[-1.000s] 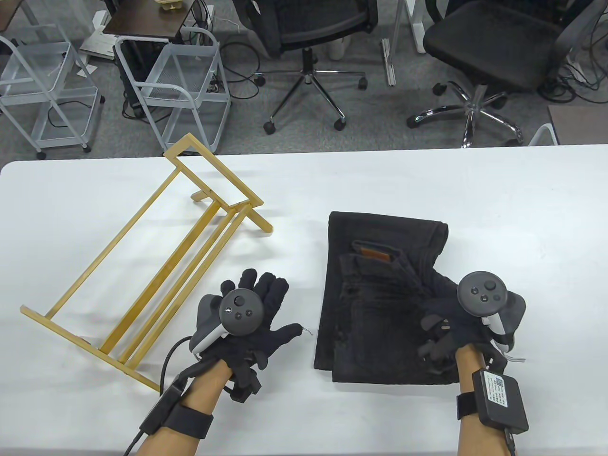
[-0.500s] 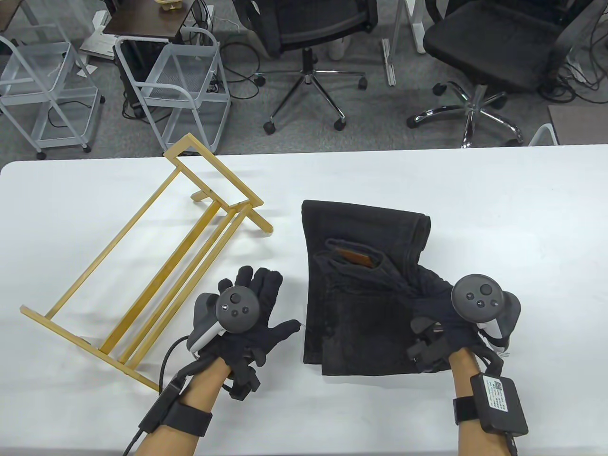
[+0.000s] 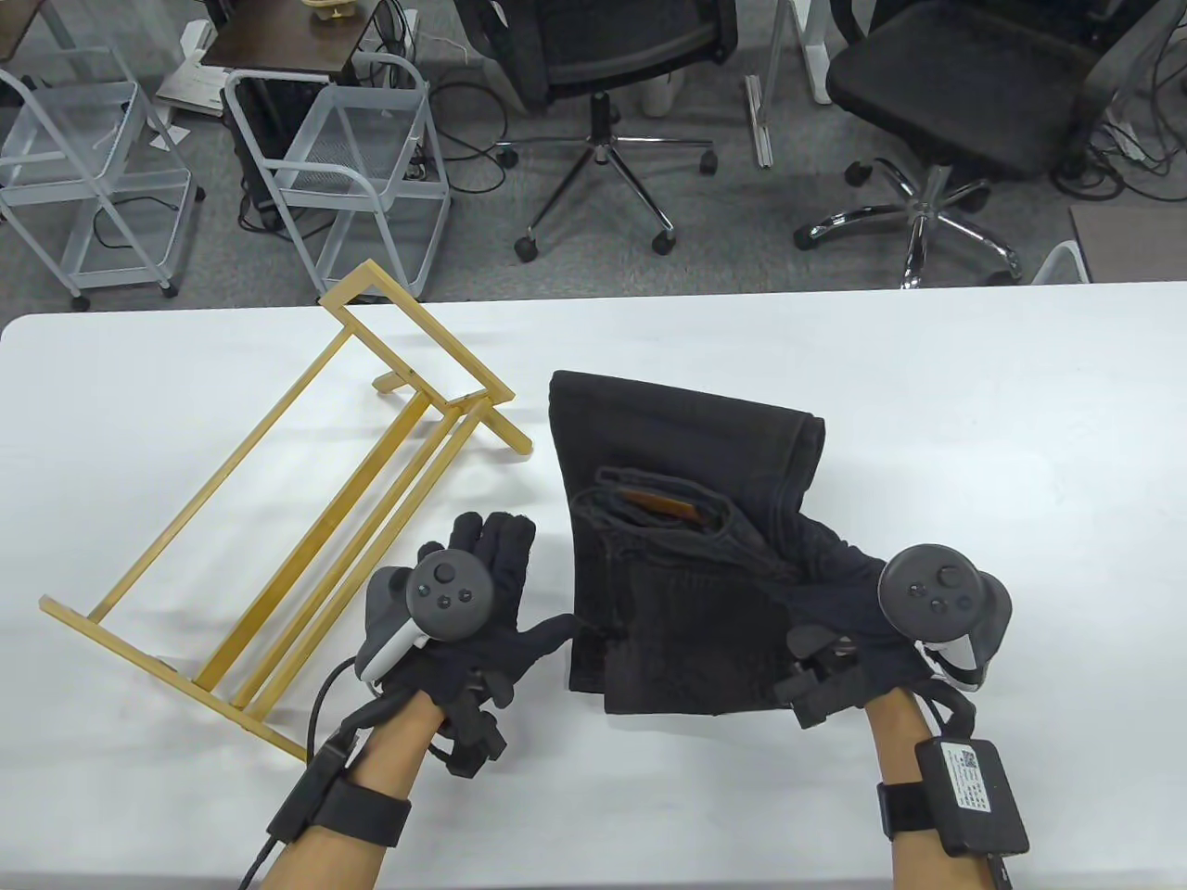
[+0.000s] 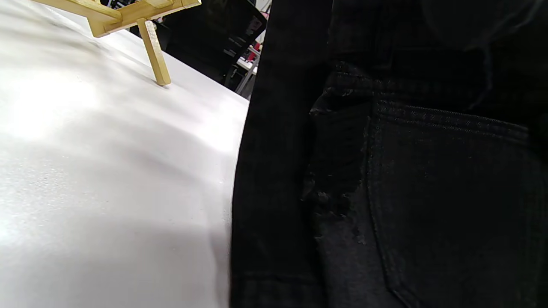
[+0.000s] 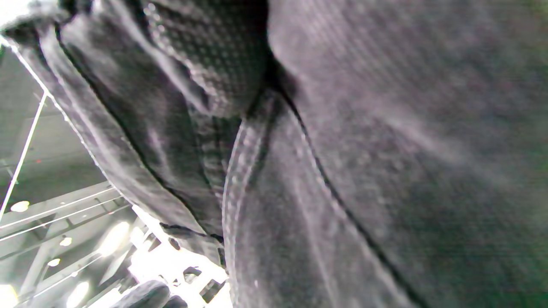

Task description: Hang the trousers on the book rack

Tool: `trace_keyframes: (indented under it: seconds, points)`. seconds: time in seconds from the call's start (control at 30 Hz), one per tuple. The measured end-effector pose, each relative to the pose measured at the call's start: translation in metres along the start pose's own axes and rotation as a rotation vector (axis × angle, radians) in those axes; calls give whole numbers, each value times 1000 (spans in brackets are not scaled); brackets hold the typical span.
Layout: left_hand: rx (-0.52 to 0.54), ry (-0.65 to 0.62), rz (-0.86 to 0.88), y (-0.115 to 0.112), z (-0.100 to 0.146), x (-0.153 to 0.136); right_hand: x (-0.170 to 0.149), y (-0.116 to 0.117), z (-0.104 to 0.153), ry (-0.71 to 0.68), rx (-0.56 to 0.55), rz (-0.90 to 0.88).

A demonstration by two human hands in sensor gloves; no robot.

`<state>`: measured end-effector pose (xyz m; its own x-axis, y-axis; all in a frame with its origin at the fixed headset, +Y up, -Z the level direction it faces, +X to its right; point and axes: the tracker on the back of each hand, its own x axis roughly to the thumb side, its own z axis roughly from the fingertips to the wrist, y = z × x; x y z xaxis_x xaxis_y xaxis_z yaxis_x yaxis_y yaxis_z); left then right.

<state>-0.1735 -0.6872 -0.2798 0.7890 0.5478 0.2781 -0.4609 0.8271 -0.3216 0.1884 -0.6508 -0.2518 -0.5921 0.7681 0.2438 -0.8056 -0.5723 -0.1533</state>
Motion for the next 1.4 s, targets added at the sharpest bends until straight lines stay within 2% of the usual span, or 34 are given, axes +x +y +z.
trace_keyframes:
  seconds: [0.2, 0.4, 0.63, 0.77, 0.97, 1.13, 1.4]
  points:
    - [-14, -1, 106, 2, 0, -2, 13, 4, 2, -49, 11, -37]
    - [-2, 5, 103, 4, 0, -3, 25, 10, 4, -100, 21, -51]
    - [-35, 14, 161, 4, -1, -6, 41, 13, 8, -199, 8, -47]
    - [-19, -12, 234, 10, 0, -8, 49, 15, 11, -262, 7, -49]
    - [109, -112, 411, 25, 4, -15, 59, 16, 13, -335, 26, -100]
    - [114, -199, 525, 34, 7, -20, 62, 14, 14, -355, 41, -136]
    - [211, -345, 701, 50, 19, -15, 56, 4, 11, -347, 57, -260]
